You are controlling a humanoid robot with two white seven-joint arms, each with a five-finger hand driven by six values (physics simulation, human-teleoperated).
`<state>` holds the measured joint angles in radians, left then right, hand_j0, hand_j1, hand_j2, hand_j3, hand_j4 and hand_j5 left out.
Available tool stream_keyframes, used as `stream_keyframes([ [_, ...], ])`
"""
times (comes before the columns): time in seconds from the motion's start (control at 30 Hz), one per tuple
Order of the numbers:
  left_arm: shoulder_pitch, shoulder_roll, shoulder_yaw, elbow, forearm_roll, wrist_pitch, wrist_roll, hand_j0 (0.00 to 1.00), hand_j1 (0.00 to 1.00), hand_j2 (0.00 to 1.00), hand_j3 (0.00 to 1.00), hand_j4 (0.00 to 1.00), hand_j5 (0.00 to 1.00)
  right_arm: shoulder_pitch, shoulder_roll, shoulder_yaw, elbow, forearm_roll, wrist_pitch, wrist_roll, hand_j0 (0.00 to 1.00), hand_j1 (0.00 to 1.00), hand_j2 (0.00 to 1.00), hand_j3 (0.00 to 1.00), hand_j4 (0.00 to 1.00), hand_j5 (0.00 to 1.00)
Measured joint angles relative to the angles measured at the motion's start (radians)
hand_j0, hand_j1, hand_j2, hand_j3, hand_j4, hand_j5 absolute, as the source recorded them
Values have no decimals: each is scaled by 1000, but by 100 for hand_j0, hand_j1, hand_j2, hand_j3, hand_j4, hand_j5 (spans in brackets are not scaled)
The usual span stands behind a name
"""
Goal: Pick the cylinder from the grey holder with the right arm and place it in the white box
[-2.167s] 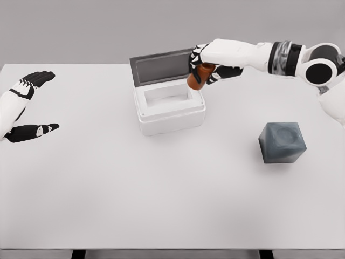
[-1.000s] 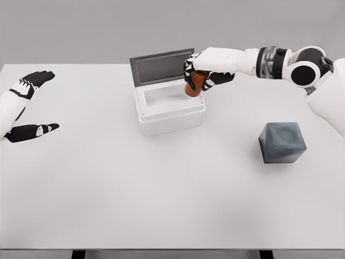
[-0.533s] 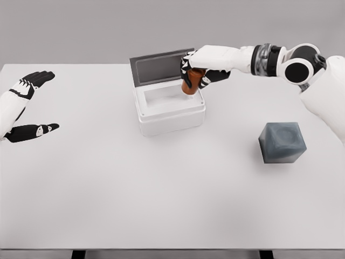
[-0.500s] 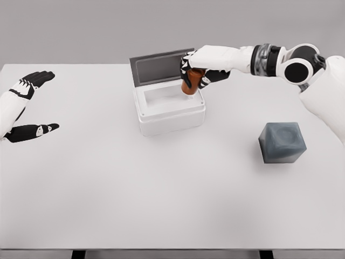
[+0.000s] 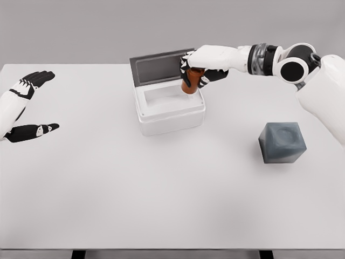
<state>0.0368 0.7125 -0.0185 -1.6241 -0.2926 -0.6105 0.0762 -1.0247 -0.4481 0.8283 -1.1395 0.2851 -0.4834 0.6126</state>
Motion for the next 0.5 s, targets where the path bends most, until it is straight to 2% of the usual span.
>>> stream_keyframes([
  [0.5,0,0,1,0,0,0,0,100,100,100,100,100,100,-2,14,0,17,15,-1,0,27,27,27,27,27,27],
])
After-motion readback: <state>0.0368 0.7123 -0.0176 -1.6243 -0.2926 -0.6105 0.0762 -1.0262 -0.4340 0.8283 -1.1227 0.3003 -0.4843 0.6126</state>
